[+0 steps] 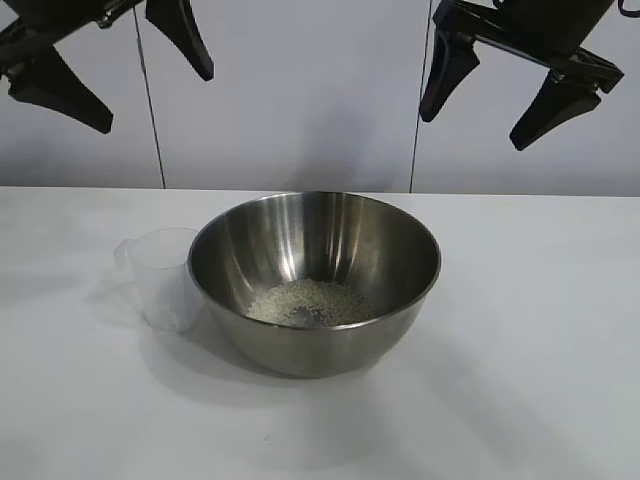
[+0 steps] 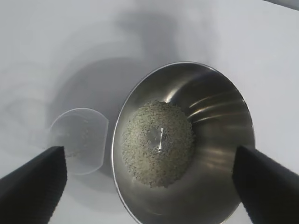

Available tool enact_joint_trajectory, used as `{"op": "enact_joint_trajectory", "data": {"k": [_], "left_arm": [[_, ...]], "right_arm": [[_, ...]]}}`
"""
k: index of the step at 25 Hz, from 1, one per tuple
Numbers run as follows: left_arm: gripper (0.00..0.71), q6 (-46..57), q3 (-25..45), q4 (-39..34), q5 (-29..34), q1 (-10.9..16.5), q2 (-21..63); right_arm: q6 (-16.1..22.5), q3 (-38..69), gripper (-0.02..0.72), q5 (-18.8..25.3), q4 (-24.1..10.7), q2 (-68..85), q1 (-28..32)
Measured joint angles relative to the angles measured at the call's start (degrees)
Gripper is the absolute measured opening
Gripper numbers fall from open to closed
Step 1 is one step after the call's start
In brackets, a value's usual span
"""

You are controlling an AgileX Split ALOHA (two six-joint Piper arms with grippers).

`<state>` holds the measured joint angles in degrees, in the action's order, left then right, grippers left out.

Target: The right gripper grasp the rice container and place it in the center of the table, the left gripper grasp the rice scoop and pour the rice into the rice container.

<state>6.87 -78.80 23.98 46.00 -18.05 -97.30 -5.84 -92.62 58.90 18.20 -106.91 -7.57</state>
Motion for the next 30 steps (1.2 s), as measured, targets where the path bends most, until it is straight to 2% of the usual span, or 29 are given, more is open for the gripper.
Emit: {"op": "enact_joint_trajectory", "data": {"k": [30], "left_arm": [[0.694,0.27,0.00,1.88,-0.20,0.00,-0.26]], "right_arm": [[1.31,0.00,0.683,1.21,-0.05,0.00,0.00]]}}
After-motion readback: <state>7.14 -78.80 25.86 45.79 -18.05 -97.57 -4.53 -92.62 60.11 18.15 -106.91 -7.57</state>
